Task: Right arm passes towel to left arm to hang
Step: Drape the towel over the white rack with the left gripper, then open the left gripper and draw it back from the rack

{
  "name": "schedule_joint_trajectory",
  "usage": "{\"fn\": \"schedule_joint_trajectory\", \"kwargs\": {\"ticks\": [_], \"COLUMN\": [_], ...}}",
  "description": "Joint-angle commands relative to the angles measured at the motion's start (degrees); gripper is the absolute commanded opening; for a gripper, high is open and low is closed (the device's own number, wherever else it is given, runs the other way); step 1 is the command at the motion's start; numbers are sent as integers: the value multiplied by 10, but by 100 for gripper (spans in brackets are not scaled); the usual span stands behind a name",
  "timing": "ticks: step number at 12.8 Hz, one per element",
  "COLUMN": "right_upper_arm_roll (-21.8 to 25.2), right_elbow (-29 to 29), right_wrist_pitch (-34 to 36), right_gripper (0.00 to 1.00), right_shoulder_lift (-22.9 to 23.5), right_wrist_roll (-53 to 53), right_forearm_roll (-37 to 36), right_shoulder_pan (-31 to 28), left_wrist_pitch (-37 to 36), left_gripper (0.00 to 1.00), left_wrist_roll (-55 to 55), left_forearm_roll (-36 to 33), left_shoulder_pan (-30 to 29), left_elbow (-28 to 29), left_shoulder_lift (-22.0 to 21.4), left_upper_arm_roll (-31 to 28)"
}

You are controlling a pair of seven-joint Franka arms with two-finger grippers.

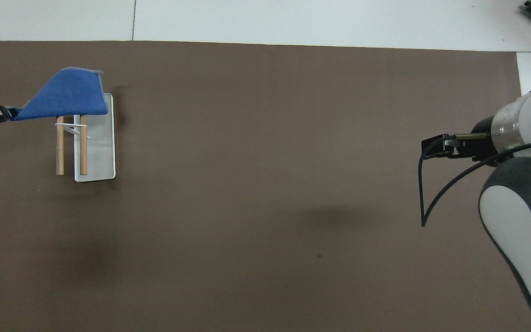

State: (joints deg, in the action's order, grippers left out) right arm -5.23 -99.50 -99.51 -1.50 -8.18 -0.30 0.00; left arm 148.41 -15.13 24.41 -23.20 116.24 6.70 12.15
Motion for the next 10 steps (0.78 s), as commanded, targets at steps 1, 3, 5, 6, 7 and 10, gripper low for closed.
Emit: {"fn": "schedule_joint_trajectory", "kwargs": {"ticks": [1, 3, 5, 6, 7, 10], "right_upper_arm_roll": [-3, -3, -3, -3, -3, -3], "right_elbow": [-3, -3, -3, -3, -3, -3], "right_wrist_pitch": [1, 1, 1, 1, 1, 1], "right_gripper": [100, 100, 100, 100, 100, 100], "right_shoulder_lift": [-4, -4, -4, -4, -4, -4], "right_wrist_roll": [15, 15, 15, 15, 15, 15], "right_forearm_roll": [14, 14, 14, 14, 14, 14], "right_shoulder_pan": [-9, -9, -9, -9, -9, -9], "left_wrist_pitch": [-10, -11, -37, -72, -126, -286], "left_gripper": [67, 68, 66, 66, 66, 66], "left_wrist_roll": [-9, -9, -10, -9, -7, -4], "left_forearm_roll": [-9, -14, -52, -77, -100, -189], "left_shoulder_pan": [-6, -6, -6, -8, -8, -1], "left_elbow": [-1, -1, -14, -40, -77, -207], "left_shoulder_lift": [1, 1, 3, 7, 11, 40], "left_upper_arm_roll": [2, 2, 2, 2, 2, 3]}}
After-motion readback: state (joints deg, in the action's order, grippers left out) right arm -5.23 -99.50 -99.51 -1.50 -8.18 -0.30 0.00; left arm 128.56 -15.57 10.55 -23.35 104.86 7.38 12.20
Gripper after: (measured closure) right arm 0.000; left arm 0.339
